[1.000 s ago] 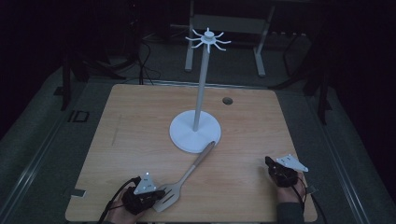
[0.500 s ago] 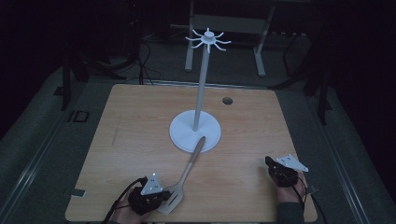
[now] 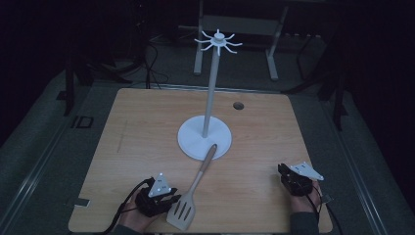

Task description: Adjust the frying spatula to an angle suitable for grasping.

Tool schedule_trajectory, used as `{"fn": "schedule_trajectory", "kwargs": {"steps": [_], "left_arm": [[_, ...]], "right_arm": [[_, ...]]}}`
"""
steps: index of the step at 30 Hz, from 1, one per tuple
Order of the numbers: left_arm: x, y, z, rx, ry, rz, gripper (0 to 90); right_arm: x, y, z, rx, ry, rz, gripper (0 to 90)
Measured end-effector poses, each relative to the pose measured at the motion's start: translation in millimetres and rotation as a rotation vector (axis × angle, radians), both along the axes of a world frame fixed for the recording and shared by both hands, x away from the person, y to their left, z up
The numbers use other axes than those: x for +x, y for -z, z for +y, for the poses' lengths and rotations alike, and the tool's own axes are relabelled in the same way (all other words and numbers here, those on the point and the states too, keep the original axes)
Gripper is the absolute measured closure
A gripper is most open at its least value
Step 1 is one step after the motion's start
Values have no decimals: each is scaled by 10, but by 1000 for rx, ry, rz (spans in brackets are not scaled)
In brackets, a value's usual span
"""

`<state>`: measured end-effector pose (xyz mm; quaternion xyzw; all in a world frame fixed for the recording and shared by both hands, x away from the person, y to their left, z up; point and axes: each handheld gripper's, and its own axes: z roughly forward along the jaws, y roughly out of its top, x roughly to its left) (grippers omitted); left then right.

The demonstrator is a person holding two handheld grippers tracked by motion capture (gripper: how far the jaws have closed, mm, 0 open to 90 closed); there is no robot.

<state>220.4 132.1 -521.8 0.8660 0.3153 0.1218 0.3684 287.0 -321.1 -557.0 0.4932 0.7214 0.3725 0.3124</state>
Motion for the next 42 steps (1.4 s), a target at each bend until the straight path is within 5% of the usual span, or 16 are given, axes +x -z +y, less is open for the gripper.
{"fn": "schedule_trajectory", "kwargs": {"steps": [15,22,33,42], "left_arm": [[363,-240,-200,6,-83,17,592],[579,-270,-363,24,-128,58,565],[856,-104,-738,73,-141,137,529],[971,42,-950,147,-144,162,554]], "right_arm": [[2,5,-14,3,18,-4,724],[1,5,-14,4,18,-7,706],[0,1,-35,13,23,-10,685],[1,2,-38,13,22,-10,681]]}}
